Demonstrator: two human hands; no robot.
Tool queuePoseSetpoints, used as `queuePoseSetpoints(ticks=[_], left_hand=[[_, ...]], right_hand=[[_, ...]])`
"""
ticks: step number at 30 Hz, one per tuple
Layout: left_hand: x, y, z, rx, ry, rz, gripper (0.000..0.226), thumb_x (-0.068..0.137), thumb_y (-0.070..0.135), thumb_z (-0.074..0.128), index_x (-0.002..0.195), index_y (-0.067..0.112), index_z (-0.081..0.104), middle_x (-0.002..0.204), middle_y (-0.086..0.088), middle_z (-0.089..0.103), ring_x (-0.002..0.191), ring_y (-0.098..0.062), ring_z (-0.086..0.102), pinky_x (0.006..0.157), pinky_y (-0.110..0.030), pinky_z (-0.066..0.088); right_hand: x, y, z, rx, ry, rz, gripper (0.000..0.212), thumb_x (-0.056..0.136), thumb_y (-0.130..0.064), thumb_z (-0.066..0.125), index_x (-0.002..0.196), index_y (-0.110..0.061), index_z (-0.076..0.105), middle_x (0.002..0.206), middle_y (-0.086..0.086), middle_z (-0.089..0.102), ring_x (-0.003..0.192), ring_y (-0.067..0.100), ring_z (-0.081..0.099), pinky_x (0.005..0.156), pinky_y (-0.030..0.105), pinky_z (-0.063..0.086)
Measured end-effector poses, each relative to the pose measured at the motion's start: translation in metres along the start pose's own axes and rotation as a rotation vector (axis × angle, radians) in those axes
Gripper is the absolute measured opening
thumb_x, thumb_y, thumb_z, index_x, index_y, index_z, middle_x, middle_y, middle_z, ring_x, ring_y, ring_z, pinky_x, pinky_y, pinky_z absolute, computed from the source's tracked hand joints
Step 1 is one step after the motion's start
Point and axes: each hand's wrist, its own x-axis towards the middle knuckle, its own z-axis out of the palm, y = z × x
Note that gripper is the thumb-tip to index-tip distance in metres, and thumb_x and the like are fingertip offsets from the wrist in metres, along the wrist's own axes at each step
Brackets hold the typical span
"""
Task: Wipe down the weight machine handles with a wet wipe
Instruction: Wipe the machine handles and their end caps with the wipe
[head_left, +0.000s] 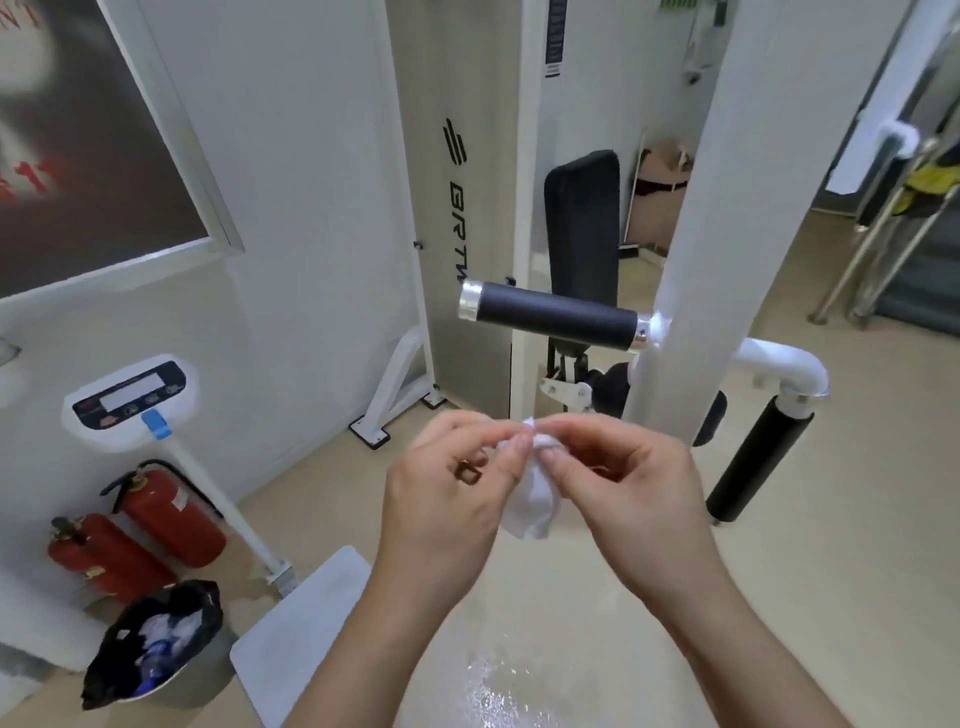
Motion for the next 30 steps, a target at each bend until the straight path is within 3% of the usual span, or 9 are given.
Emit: queuePoseSetpoints(ticks=[3,6,9,13,15,18,20,24,30], left_hand=[[0.036,0.005,-0.018,0.099,0.039,0.197,0.017,0.089,0.027,0.061,0.102,0.03,0.07,0.1,0.012,0.06,0.089,-0.009,0.059,0.071,-0.014,0.047],[0.075,-0.001,-0.025,0.304,0.028,0.32,0.034,0.093,0.022,0.056,0.126,0.025,0.059,0.128,0.009,0.054,0.112,-0.014,0.049,0.09,-0.03,0.047],[0.095,-0.008,-0.017,0.308,-0.07,0.306,0.039,0.094,0.019,0.053,0.133,0.022,0.051,0.133,0.007,0.053,0.114,-0.017,0.05,0.098,-0.036,0.044],[0.102,-0.014,-0.013,0.24,-0.059,0.346,0.034,0.093,0.016,0.055,0.126,0.02,0.056,0.122,0.009,0.059,0.102,-0.019,0.06,0.091,-0.041,0.049],[0.104,-0.016,-0.013,0.285,-0.037,0.385,0.033,0.092,0.019,0.052,0.124,0.019,0.057,0.12,0.008,0.059,0.098,-0.018,0.059,0.089,-0.034,0.048],[0.105,-0.016,-0.01,0.395,0.001,0.458,0.032,0.09,0.014,0.054,0.122,0.015,0.057,0.116,0.003,0.061,0.096,-0.021,0.055,0.083,-0.018,0.035],[0.105,-0.013,-0.009,0.514,0.047,0.516,0.031,0.087,0.008,0.055,0.118,0.01,0.059,0.114,-0.003,0.062,0.098,-0.027,0.053,0.083,-0.024,0.036],[0.106,0.0,0.002,0.703,0.079,0.68,0.042,0.073,-0.008,0.046,0.107,0.005,0.066,0.107,-0.009,0.065,0.097,-0.03,0.051,0.076,-0.036,0.044],[0.101,0.015,0.018,0.616,-0.045,0.73,0.04,0.08,0.001,0.044,0.113,0.009,0.065,0.105,-0.007,0.065,0.095,-0.027,0.054,0.082,-0.034,0.048]], right_hand=[[0.029,-0.019,0.008,-0.34,0.415,-0.318,0.023,0.083,0.001,0.063,0.093,-0.017,0.075,0.084,-0.008,0.071,0.078,0.006,0.065,0.073,0.015,0.05],[0.061,-0.021,0.006,-0.784,0.637,-0.501,0.016,0.086,-0.003,0.057,0.092,-0.005,0.072,0.086,0.005,0.069,0.077,0.02,0.06,0.072,0.021,0.042],[0.07,-0.005,0.016,-1.029,0.657,-0.445,0.014,0.077,0.004,0.06,0.084,-0.003,0.069,0.085,0.009,0.068,0.074,0.032,0.058,0.072,0.027,0.037],[0.068,-0.002,0.023,-1.187,0.539,-0.431,0.011,0.08,0.0,0.062,0.089,-0.005,0.066,0.089,0.006,0.067,0.077,0.03,0.053,0.076,0.026,0.036],[0.074,-0.006,0.017,-1.201,0.513,-0.417,0.017,0.07,0.004,0.068,0.083,-0.008,0.067,0.079,0.002,0.067,0.073,0.029,0.053,0.066,0.025,0.033],[0.086,-0.016,0.014,-1.118,0.545,-0.327,0.025,0.057,0.011,0.067,0.063,-0.012,0.06,0.056,-0.009,0.043,0.064,0.024,0.048,0.053,0.024,0.026],[0.085,-0.015,0.015,-1.077,0.598,-0.321,0.026,0.06,0.011,0.068,0.065,-0.014,0.062,0.055,-0.009,0.04,0.063,0.021,0.047,0.054,0.021,0.027],[0.062,0.001,0.016,-1.054,0.681,-0.422,0.016,0.081,-0.002,0.069,0.093,-0.011,0.074,0.061,-0.004,0.058,0.061,0.021,0.047,0.064,0.016,0.026],[0.087,-0.006,0.013,-0.989,0.745,-0.376,0.028,0.088,-0.015,0.049,0.066,-0.013,0.066,0.049,-0.002,0.052,0.052,0.017,0.031,0.057,0.021,0.014]])
